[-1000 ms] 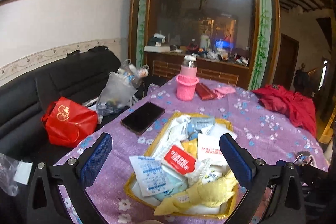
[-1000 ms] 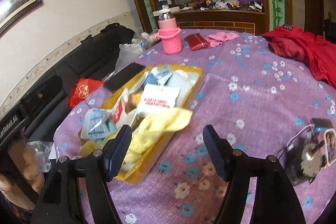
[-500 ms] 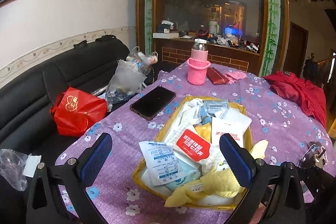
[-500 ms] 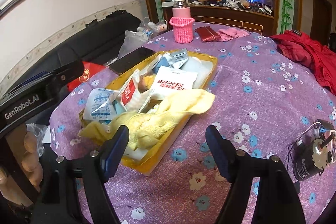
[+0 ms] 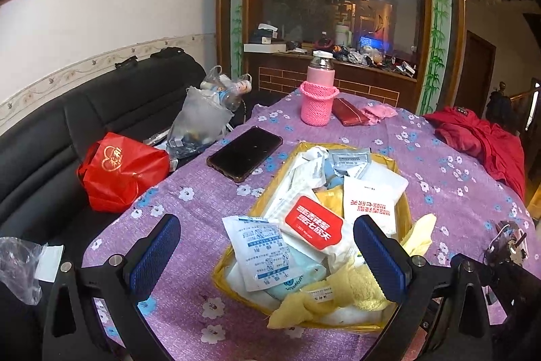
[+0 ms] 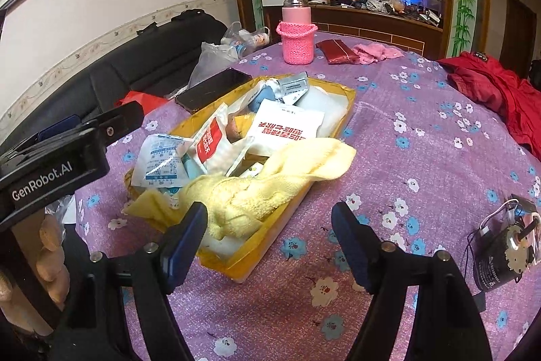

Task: Organize soft objects
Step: 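Move both grippers back toward the clear pouch and black case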

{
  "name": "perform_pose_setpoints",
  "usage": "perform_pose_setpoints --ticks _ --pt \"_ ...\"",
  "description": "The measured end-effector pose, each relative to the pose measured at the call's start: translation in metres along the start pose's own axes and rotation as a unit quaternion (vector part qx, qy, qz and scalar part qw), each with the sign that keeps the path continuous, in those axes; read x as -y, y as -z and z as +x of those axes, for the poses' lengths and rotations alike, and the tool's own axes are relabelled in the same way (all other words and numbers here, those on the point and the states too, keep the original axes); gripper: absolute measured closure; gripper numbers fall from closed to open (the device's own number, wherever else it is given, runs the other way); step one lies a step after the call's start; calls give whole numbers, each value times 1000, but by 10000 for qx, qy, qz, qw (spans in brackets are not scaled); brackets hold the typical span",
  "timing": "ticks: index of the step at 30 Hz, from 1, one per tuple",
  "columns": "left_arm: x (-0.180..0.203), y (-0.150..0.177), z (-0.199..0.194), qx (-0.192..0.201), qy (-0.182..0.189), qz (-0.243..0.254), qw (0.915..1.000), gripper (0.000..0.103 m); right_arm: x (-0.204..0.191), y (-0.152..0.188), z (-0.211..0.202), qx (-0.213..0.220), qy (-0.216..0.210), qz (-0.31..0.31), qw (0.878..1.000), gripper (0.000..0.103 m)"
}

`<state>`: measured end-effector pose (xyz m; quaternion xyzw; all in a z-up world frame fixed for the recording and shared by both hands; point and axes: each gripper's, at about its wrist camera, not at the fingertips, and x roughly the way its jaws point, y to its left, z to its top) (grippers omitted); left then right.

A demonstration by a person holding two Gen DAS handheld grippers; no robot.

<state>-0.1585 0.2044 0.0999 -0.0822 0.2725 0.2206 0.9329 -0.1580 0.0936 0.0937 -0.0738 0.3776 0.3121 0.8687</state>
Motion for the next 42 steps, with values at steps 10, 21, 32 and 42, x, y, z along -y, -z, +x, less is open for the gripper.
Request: perform_pose_setpoints --ticks 10,21,32,42 --pt "36 1 -4 -579 1386 543 9872 0 164 8 -106 729 1284 1393 9792 21" --pt "159 42 -17 -1085 2427 2026 9425 0 328 73 -111 16 1337 3050 9429 21" --pt "197 89 21 -1913 2276 2509 9212 0 350 60 -47 -298 -370 4418 8958 21" --pt "204 107 15 -1705 1931 2782 9254 1 319 -38 8 -510 -923 3226 9406 20"
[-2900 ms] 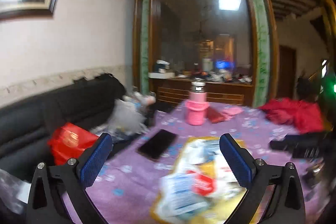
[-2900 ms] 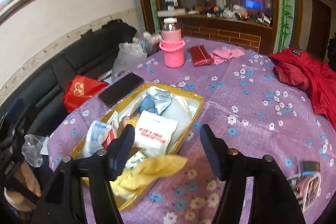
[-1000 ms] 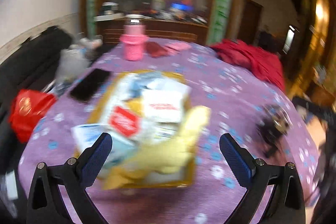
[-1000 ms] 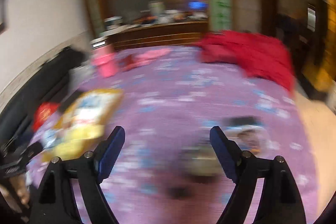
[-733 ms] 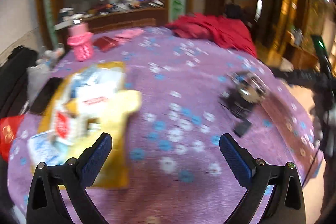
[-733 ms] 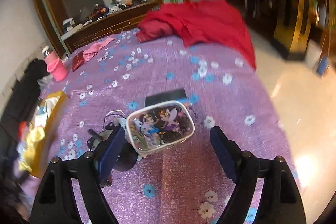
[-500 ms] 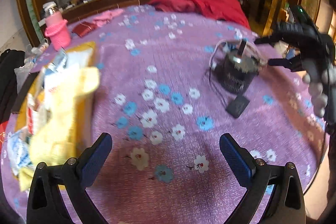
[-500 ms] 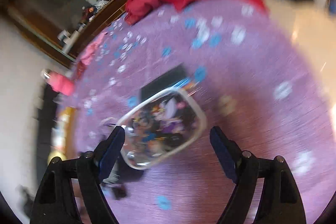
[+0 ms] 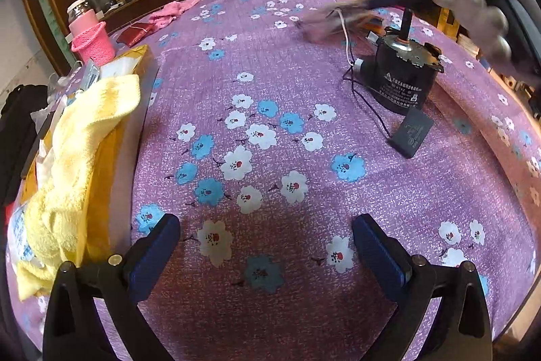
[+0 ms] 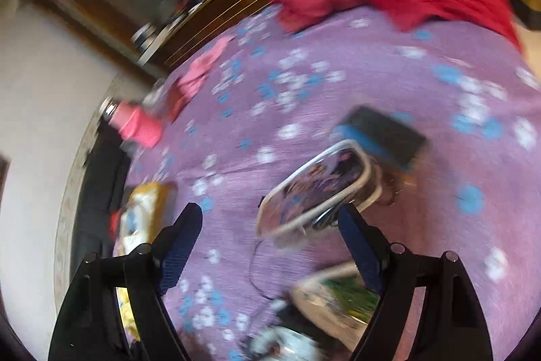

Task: Organize soft objects
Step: 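Grasp the clear cartoon pouch with the left gripper while the right grasps the black case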

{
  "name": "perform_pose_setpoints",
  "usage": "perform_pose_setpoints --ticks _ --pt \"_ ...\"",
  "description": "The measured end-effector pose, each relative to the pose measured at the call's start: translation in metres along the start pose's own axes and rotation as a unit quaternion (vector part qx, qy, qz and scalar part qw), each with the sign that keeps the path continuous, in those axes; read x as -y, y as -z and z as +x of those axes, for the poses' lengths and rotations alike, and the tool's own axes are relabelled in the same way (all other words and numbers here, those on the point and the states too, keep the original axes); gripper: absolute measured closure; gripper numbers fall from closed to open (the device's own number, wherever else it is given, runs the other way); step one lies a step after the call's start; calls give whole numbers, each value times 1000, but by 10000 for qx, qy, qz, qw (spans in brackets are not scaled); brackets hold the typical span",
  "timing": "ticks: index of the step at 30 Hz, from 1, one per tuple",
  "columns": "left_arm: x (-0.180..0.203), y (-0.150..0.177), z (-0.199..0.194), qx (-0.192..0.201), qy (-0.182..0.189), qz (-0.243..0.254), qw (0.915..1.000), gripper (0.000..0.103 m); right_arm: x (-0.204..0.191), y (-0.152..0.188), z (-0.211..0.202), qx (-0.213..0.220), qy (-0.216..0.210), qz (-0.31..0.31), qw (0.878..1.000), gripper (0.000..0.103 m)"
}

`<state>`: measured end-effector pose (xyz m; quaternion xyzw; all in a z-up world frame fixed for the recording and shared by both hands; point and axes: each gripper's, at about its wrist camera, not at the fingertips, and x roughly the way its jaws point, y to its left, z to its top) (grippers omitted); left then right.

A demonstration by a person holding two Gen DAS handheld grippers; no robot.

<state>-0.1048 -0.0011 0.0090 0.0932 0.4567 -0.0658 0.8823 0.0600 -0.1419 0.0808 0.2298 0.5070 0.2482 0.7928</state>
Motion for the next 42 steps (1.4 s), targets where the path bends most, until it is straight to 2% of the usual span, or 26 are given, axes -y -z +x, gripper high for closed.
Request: perform_pose_setpoints --ticks 1,2,3,5,6,7,8,9,11,12,14,16,18,21,25,27,29,31,33,35,37,38,39,42 --pt "-3 1 1 -24 73 -151 9999 1 -6 -2 5 -178 -437 -102 9988 20" --pt "-9 2 5 -122 242 -414 9988 1 -10 -3 5 -230 -657 -174 9974 20" --pt "-14 2 7 -155 389 -517 9978 1 -15 -5 -1 -167 -788 -281 9964 20" --pt "-13 1 5 -237 605 -248 9976 1 -16 -9 -20 136 -935 -394 9948 20" --pt "-14 0 2 -279 795 -175 9963 1 -8 -12 -32 322 -831 -331 9955 20" --pt "-17 -2 -3 -258 962 -198 9948 1 0 -14 -40 468 -545 -273 9970 20" --pt "-21 -5 -11 -161 1124 -256 9932 1 11 -17 -49 644 1 -251 9976 20" --pt "-26 -12 -21 -14 1226 -272 9921 1 17 -17 -52 692 345 -268 9966 20" --pt "-33 -27 -43 328 1315 -229 9905 1 39 -20 -51 583 1141 -334 9912 20" --pt "-38 -36 -51 465 1348 -225 9895 1 48 -21 -49 550 1383 -330 9883 20" --pt "-45 -59 -61 694 1376 -208 9878 1 62 -23 -44 516 1626 -303 9849 20" --pt "-50 -80 -59 778 1311 -145 9882 1 72 -28 -35 460 1757 -329 9828 21" --pt "-46 -102 -52 862 1188 35 9892 1 72 -32 -22 391 2090 -520 9758 21" --pt "-38 -130 -33 854 980 390 9907 1 73 -37 2 33 2525 -702 9650 22" --pt "-35 -161 -5 754 948 663 9904 1 75 -45 8 26 2420 -756 9673 23" --pt "-30 -173 4 712 1056 732 9891 1 79 -46 14 -55 2083 -613 9761 25" --pt "-23 -186 12 703 1135 772 9880 1 85 -45 21 -221 1372 -422 9894 41" --pt "-17 -197 21 673 1162 806 9877 1 93 -40 16 -298 873 -122 9957 69" --pt "-10 -206 30 619 1172 871 9873 1 102 -34 6 -271 187 266 9991 70" --pt "-4 -213 39 614 1203 942 9864 1 118 -27 -11 47 -364 726 9967 68" --pt "1 -215 44 646 1201 1090 9846 1 131 -22 -25 464 -378 927 9939 47" --pt "6 -216 49 681 1117 1271 9832 1 136 -20 -31 674 -205 925 9932 45" --pt "9 -218 53 714 1069 1411 9816 1 138 -19 -33 688 -82 916 9934 45" --pt "21 -213 63 831 853 2149 9693 1 139 -18 -34 682 -96 879 9938 45"
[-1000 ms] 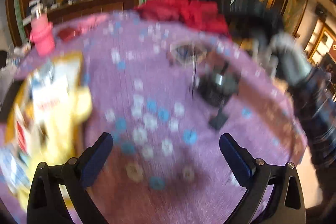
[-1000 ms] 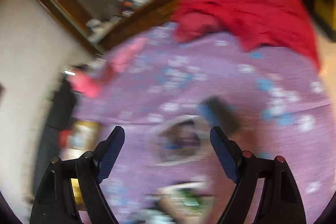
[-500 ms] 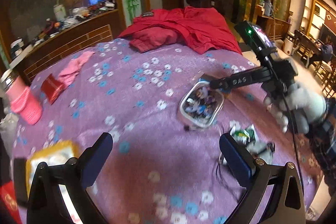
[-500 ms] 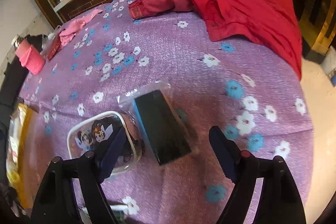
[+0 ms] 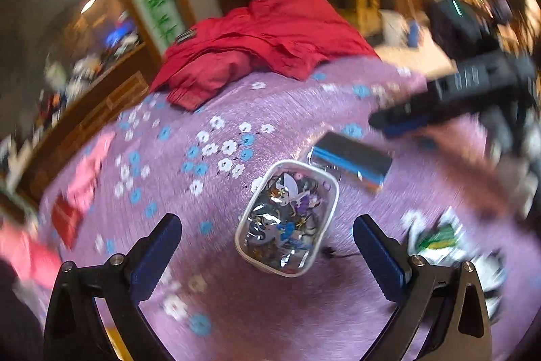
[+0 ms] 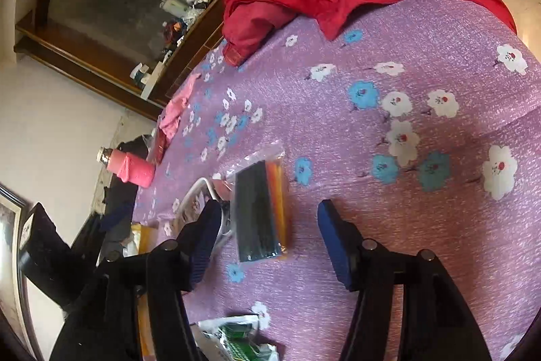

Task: Organize soft objects
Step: 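Grasp the clear cartoon pouch with the left gripper while the right grasps the black case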

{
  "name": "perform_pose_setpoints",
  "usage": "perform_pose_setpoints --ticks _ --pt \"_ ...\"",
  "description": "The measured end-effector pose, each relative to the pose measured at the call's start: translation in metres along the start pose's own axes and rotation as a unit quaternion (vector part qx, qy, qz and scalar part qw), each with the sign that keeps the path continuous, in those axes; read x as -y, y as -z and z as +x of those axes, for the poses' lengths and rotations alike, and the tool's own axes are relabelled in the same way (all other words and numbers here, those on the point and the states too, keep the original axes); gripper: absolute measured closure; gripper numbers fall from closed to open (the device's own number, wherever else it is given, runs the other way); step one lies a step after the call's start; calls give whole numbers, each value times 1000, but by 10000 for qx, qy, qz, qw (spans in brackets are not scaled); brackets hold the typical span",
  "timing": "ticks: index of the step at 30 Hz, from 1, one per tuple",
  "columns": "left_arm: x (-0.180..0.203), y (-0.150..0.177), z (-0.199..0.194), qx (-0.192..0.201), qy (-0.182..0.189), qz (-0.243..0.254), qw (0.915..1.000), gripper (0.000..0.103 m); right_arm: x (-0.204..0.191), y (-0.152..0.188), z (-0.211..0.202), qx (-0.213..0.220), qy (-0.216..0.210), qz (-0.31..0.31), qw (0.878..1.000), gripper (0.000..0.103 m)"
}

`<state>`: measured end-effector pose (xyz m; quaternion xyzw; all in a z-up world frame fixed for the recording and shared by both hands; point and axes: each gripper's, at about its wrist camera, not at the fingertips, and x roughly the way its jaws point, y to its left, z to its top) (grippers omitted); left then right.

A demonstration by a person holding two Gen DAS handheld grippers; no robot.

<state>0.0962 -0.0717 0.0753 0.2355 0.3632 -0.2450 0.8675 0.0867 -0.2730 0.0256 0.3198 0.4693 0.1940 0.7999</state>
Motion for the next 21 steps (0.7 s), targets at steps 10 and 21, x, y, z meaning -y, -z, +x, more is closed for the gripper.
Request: perform_pose_setpoints --ticks 10,21 --pt "11 3 68 -571 -72 809 9951 20 -21 7 24 -176 428 -611 9971 45" --pt "-25 0 7 -217 73 -706 9972 20 -64 17 57 -292 1567 -1782 9710 57"
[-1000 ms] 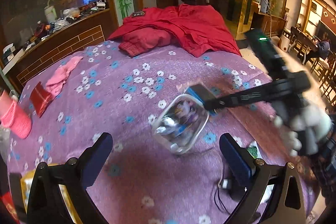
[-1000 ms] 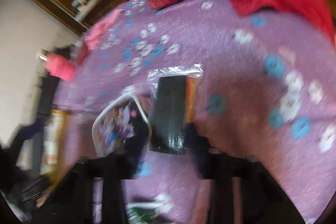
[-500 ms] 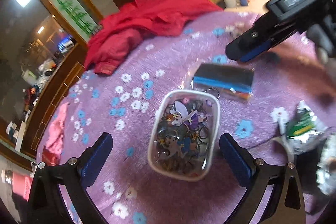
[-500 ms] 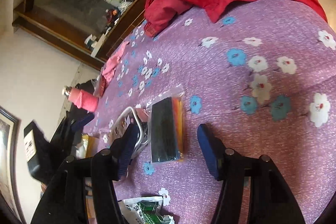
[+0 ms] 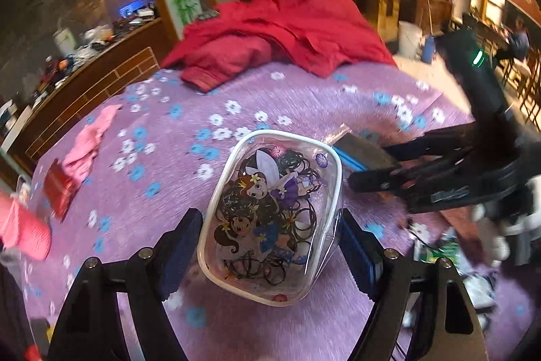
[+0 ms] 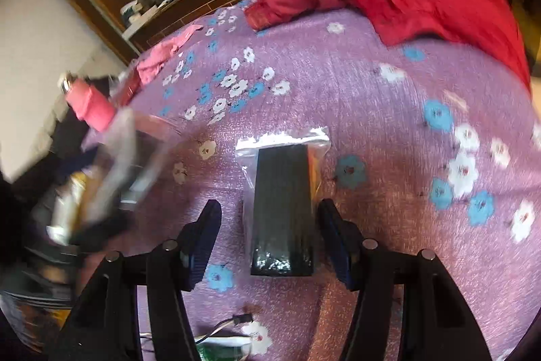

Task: Organize soft objects
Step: 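Carry the pouch and black case to the tray and lower them in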

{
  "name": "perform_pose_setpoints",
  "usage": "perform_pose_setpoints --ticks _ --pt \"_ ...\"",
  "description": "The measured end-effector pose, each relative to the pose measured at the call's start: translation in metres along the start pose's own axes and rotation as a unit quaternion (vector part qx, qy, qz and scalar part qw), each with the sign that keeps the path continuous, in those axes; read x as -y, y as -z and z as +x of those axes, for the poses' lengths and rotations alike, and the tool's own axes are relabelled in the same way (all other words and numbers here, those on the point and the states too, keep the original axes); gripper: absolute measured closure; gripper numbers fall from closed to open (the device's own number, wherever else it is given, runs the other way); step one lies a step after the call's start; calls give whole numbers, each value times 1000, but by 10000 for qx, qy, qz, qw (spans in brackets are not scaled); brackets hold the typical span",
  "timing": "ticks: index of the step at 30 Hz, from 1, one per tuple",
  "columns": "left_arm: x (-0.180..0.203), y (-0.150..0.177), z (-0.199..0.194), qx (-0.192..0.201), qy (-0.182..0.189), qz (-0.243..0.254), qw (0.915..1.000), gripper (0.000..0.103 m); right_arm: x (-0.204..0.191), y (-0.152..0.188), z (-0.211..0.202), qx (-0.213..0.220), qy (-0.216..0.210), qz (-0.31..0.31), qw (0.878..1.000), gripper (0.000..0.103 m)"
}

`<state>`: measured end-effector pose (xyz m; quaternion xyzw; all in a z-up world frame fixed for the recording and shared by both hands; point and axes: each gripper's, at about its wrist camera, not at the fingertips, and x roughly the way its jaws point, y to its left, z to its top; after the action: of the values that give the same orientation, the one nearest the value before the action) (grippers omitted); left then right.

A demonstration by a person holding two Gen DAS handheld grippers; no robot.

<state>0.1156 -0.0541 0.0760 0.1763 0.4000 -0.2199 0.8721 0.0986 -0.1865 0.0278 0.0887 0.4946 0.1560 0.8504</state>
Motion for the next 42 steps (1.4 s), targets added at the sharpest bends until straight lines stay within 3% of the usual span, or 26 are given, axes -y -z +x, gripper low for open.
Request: perform_pose_setpoints --ticks 1,3,10,18,23,28,33,35,42 --pt "-3 3 -10 57 -24 -72 10000 20 1 0 0 -32 42 -6 10000 71" --pt "-5 8 -26 115 -21 -221 9997 21 7 2 -2 -21 -210 160 9997 71" --pt "-14 45 -99 489 65 -729 9961 21 2 9 -42 296 -117 275 9991 71" --pt "-37 107 -176 1047 -295 -1229 9864 20 -48 32 -117 704 -203 -76 9973 71" --pt "-62 163 -203 1218 -464 -1912 9729 20 -101 49 -131 722 -475 -428 9953 71" --pt "-91 222 -222 1212 -608 -2715 9528 20 -155 63 -128 621 -783 -793 9918 70" --pt "-111 270 -240 1085 -1166 -3142 9359 20 -210 78 -116 452 -1332 -1113 9838 70" --pt "-118 285 -243 1028 -1218 -3326 9295 20 -229 84 -109 338 -1501 -1235 9803 70" --pt "-129 305 -231 836 -1271 -3570 9216 20 -296 109 -75 -177 -1751 -1723 9692 70"
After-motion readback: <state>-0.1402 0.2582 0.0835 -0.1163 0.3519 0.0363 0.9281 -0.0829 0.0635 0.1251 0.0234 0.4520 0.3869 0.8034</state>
